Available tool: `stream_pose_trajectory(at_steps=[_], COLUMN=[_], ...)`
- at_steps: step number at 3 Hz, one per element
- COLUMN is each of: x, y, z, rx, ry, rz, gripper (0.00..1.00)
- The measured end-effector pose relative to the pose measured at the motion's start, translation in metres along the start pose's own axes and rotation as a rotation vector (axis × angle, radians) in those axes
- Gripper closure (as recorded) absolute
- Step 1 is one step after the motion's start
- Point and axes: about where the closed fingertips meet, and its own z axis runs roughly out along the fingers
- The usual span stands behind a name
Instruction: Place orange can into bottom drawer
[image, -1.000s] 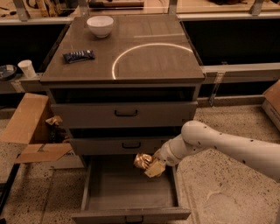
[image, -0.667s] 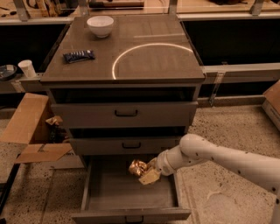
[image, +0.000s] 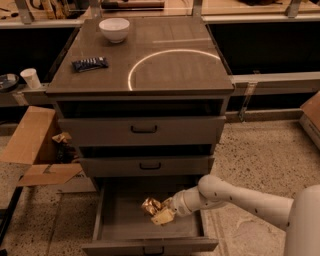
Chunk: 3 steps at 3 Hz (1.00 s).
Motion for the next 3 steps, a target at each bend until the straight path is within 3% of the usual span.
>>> stream_pose_trajectory(at_steps=[2,3], x=[0.042,0.049], y=[-0.042,-0.059], z=[0.072,0.092], rx=[-0.079,-0.096], ry=[0.012,0.028], rz=[0.123,0.167], gripper=[0.97,0.74])
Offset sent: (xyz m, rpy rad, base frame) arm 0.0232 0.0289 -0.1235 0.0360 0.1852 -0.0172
